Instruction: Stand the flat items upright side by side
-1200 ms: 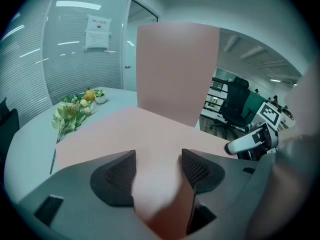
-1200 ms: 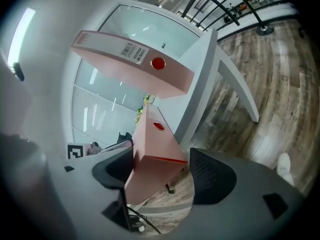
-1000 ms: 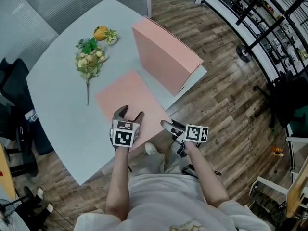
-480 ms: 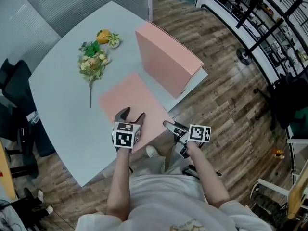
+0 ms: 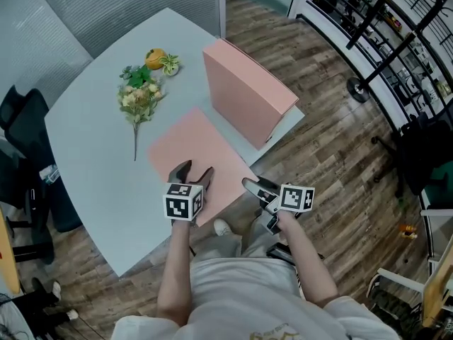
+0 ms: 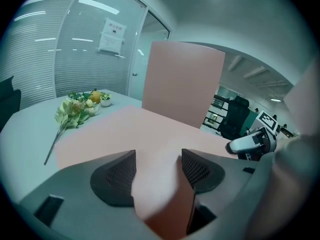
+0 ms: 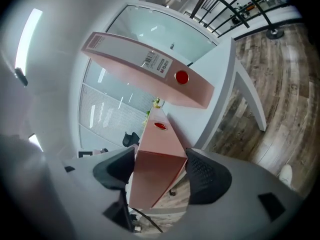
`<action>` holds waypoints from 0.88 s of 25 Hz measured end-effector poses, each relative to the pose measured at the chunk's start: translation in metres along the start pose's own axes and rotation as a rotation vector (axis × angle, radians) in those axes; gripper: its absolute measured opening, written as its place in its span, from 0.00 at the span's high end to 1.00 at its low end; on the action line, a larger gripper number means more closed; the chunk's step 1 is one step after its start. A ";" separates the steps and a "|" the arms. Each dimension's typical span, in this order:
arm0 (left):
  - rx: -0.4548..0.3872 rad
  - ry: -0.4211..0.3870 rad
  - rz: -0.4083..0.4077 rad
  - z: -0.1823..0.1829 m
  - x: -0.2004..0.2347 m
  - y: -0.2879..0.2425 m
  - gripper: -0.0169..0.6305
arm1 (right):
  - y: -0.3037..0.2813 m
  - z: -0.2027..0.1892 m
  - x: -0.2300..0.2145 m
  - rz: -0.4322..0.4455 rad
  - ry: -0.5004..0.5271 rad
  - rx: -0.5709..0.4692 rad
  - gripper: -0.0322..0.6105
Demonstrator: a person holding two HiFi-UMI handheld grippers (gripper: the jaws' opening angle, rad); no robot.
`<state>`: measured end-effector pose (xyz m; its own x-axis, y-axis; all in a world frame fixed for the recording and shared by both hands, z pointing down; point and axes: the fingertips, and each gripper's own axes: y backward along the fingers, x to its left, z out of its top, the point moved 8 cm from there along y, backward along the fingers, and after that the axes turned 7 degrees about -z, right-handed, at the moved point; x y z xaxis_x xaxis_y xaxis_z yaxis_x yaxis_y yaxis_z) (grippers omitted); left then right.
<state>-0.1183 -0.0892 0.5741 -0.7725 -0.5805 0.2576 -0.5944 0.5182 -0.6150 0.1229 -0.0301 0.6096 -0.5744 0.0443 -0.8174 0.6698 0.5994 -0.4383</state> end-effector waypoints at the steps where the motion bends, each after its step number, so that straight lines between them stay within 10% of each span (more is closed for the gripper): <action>1: -0.009 0.006 -0.003 0.000 -0.001 0.001 0.54 | 0.002 0.002 0.002 -0.002 0.011 -0.002 0.43; 22: -0.169 0.092 -0.074 0.020 -0.007 0.012 0.54 | 0.031 0.041 0.050 -0.021 0.229 -0.064 0.45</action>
<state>-0.1152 -0.0913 0.5499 -0.7379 -0.5650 0.3691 -0.6733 0.5789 -0.4600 0.1342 -0.0425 0.5401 -0.6844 0.2070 -0.6991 0.6298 0.6510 -0.4238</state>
